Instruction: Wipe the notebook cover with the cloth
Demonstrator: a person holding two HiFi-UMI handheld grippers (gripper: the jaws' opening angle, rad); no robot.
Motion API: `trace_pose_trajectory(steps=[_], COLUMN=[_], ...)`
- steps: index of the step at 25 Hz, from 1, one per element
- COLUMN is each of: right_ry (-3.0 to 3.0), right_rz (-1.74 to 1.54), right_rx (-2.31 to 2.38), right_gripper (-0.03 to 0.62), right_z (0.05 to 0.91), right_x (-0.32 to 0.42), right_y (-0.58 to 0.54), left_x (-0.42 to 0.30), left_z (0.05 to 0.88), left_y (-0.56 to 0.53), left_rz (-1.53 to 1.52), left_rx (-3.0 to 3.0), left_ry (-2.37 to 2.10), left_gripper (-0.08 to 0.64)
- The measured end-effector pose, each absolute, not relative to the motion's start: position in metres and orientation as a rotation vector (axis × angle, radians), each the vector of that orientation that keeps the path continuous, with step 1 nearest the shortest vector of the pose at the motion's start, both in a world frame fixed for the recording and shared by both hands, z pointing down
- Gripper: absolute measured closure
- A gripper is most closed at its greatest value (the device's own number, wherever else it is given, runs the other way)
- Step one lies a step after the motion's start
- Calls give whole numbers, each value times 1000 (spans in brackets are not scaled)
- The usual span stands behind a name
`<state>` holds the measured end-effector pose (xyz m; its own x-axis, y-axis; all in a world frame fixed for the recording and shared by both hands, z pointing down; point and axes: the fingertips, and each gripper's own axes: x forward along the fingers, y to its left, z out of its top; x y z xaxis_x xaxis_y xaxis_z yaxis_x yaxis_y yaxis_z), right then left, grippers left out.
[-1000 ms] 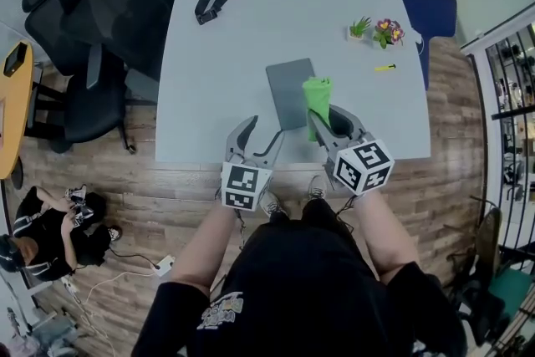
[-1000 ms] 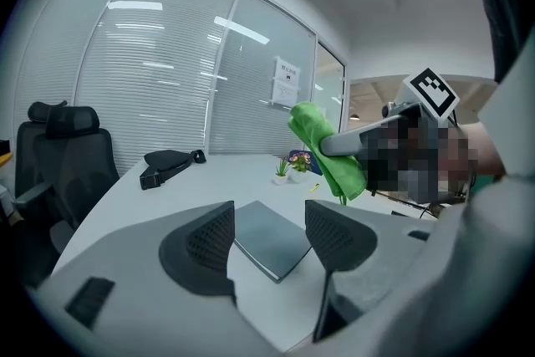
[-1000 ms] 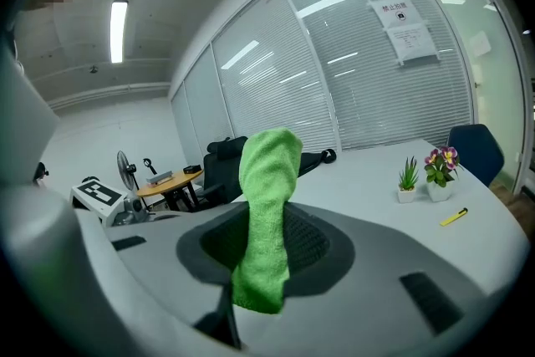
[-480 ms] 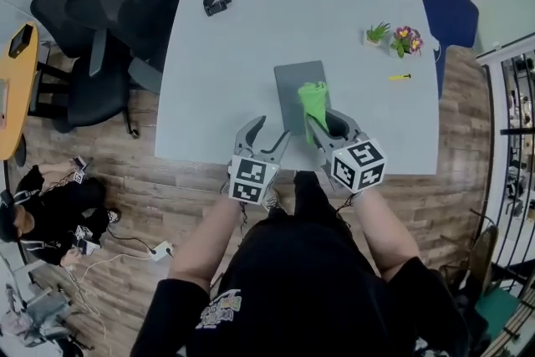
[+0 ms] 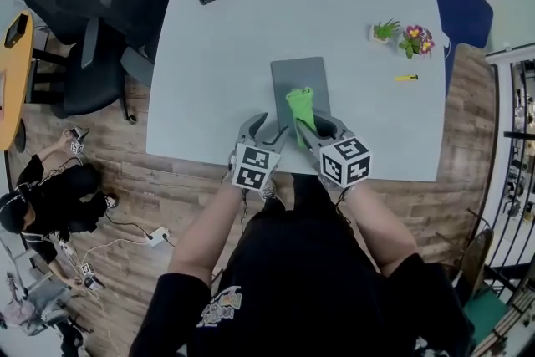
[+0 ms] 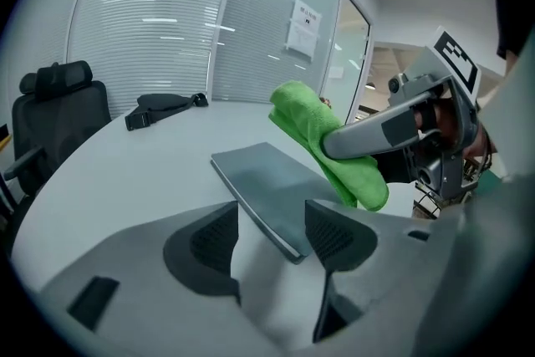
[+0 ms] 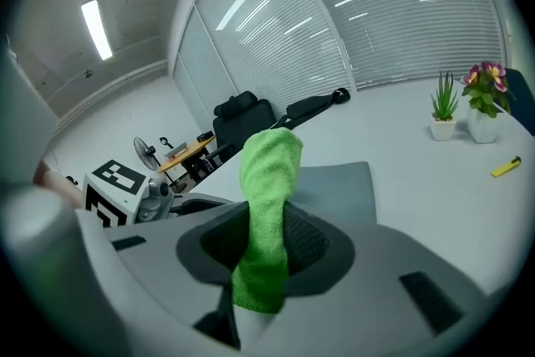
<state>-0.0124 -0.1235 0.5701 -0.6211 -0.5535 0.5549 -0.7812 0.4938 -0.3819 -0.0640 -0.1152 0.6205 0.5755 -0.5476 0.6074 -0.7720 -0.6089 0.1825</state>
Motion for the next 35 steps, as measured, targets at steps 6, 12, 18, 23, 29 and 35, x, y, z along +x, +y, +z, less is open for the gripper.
trace_pose_trajectory(steps=[6, 12, 18, 23, 29, 35], right_ry=[-2319, -2277, -2241, -2196, -2181, -2148], right_rz=[946, 963, 977, 1006, 1004, 954], right_rx=[1079, 1025, 1002, 1024, 1028, 1016], right_gripper=[480, 480, 480, 482, 482, 482], right_z=[600, 621, 636, 650, 652, 655], right_x=[-8, -16, -22, -21, -22, -22], right_y=[-120, -114, -108, -106, -107, -109], left_x=[-61, -61, -60, -59, -61, -61], left_z=[650, 661, 657, 659, 659, 661], left_y=[-113, -111, -112, -112, -112, -113], left_rz=[775, 766, 761, 766, 768, 766], left_rx=[2325, 2318, 2328, 2333, 2323, 2316], left_ry=[-1027, -1010, -992, -988, -980, -974], left_gripper=[311, 316, 321, 322, 324, 324])
